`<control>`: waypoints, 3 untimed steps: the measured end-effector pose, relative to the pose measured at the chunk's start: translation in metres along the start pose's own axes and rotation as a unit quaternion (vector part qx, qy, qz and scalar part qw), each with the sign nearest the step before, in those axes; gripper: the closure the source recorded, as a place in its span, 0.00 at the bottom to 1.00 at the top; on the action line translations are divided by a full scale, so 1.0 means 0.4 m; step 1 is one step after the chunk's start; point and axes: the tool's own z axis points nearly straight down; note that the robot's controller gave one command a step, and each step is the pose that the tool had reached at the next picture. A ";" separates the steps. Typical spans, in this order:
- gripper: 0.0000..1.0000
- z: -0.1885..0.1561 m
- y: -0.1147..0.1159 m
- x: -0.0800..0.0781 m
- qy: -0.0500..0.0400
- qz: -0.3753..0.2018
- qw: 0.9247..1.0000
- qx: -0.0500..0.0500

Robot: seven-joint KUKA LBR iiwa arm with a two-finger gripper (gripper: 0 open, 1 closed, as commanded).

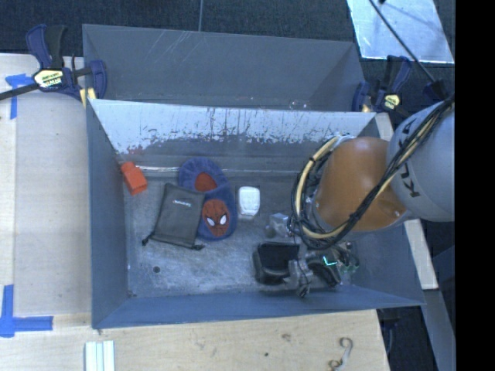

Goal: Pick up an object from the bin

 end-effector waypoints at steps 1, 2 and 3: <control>0.00 -0.003 0.049 -0.006 -0.004 -0.110 0.994 0.008; 0.00 -0.111 0.004 -0.045 -0.006 -0.264 0.965 0.002; 0.00 -0.013 -0.182 0.022 -0.001 -0.123 0.992 0.000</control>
Offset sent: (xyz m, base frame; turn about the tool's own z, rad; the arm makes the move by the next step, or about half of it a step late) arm -0.0069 0.0287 -0.0067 -0.2266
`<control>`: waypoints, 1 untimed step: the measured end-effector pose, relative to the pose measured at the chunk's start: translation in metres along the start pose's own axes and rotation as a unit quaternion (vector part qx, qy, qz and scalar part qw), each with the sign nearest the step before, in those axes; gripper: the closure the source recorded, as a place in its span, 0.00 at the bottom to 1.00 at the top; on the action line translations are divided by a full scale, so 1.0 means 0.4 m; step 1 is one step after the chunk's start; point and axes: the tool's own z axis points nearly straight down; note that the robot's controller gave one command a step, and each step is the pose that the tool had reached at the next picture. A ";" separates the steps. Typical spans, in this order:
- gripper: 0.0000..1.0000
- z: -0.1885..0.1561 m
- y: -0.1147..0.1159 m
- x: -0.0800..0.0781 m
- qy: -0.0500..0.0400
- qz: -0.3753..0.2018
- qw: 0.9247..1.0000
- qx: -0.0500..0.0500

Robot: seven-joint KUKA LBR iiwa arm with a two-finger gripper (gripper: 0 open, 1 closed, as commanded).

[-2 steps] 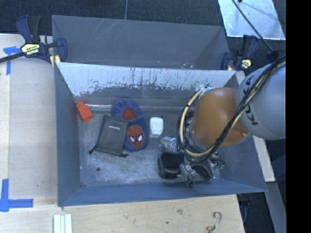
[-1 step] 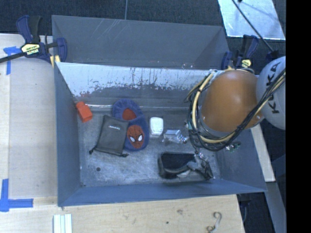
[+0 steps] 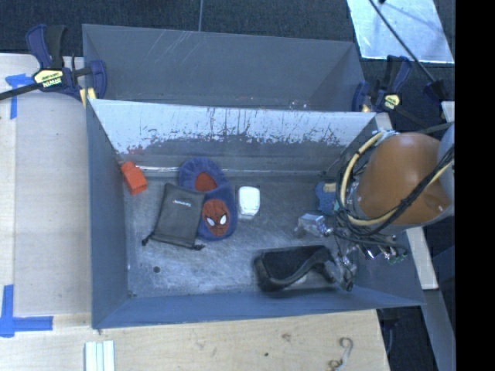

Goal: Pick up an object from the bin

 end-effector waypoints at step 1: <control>0.00 0.031 0.134 -0.048 0.000 0.098 0.995 0.000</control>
Offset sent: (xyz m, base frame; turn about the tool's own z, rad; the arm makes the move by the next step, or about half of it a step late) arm -0.0049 0.0563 -0.0117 0.1986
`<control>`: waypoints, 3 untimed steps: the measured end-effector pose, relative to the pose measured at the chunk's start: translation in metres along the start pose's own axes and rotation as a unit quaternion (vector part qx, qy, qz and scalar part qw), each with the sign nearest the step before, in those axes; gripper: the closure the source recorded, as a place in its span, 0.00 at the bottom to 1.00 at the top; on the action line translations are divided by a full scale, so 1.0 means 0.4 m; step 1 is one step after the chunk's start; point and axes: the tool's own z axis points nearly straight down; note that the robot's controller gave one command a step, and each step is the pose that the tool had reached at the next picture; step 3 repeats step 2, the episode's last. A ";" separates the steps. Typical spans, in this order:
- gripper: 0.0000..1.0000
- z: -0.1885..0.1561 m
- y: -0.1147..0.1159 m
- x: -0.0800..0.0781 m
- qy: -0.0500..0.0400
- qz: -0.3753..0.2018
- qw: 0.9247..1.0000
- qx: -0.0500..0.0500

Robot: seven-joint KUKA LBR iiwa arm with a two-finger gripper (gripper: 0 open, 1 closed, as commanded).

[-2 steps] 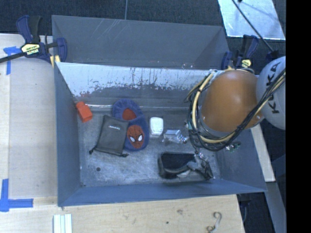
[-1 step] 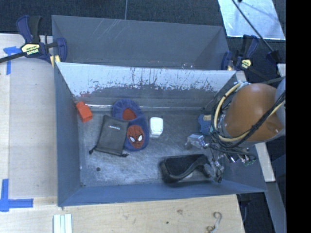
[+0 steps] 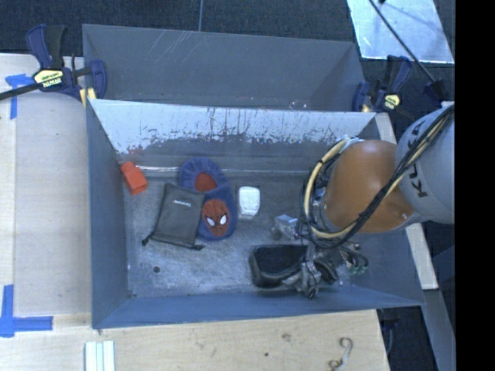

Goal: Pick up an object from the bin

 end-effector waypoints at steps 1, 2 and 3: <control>1.00 -0.001 -0.004 0.001 0.000 0.000 1.000 0.001; 1.00 -0.371 -0.096 -0.036 -0.005 0.015 1.000 0.003; 1.00 -0.371 -0.096 -0.036 -0.005 0.015 1.000 0.003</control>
Offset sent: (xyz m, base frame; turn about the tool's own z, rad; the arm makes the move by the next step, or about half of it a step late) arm 0.0000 0.0000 0.0000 0.0000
